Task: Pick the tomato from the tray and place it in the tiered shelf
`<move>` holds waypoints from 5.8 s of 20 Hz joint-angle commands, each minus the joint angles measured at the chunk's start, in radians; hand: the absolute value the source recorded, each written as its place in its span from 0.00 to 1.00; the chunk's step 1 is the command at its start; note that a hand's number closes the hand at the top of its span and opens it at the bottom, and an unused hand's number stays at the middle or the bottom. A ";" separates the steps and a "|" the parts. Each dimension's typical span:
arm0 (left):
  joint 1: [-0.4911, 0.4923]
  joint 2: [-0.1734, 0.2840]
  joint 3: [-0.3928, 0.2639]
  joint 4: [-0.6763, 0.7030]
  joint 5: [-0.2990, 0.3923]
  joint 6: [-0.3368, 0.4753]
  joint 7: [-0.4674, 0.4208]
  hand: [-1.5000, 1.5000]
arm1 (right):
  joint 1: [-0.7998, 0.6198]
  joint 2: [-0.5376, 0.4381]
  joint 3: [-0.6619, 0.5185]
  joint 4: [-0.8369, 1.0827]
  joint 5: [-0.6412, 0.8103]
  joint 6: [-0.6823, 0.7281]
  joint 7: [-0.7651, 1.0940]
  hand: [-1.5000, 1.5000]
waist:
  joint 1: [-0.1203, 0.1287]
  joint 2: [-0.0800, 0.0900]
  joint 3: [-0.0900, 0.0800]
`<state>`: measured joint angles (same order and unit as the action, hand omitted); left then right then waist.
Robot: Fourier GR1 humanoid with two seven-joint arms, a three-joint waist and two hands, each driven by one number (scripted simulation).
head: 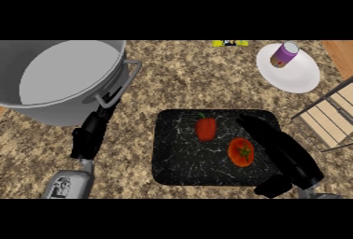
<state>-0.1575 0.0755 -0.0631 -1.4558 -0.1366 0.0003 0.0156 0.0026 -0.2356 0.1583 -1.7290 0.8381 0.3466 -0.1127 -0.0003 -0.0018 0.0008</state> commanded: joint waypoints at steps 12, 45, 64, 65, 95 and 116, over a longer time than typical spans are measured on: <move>-0.013 0.019 0.055 -0.058 0.001 -0.027 0.060 0.50 | 0.006 0.031 -0.002 0.067 0.053 -0.014 -0.056 0.00 | -0.001 0.001 -0.001; 0.073 0.000 0.048 -0.053 -0.030 -0.015 -0.008 0.50 | 0.736 -0.321 -0.488 -0.170 -0.497 0.063 -0.773 1.00 | -0.052 -0.006 -0.003; 0.050 -0.015 0.033 -0.034 -0.026 -0.030 -0.021 0.50 | 0.647 -0.530 -1.171 -0.235 -1.323 0.159 -0.249 1.00 | 0.004 0.003 -0.002; -0.013 0.004 0.066 0.031 -0.012 -0.043 -0.016 0.50 | 0.670 -0.520 -1.225 -0.296 -1.362 0.149 -0.193 1.00 | -0.009 0.003 -0.003; -0.022 -0.026 0.038 0.002 -0.047 -0.020 0.016 0.50 | -0.095 -0.763 -0.757 0.117 -0.898 -0.220 -0.056 1.00 | 0.016 0.006 -0.001; 0.033 -0.033 0.020 -0.028 -0.058 -0.022 -0.003 0.50 | -0.559 -0.655 -0.590 0.672 -0.894 -0.196 -0.260 1.00 | 0.015 0.004 -0.001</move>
<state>-0.1680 0.0492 -0.0244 -1.4675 -0.1717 -0.0355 0.0379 -0.4681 -0.8891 -0.4671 -1.1721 -0.0846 0.1505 -0.3392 0.0129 0.0021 0.0003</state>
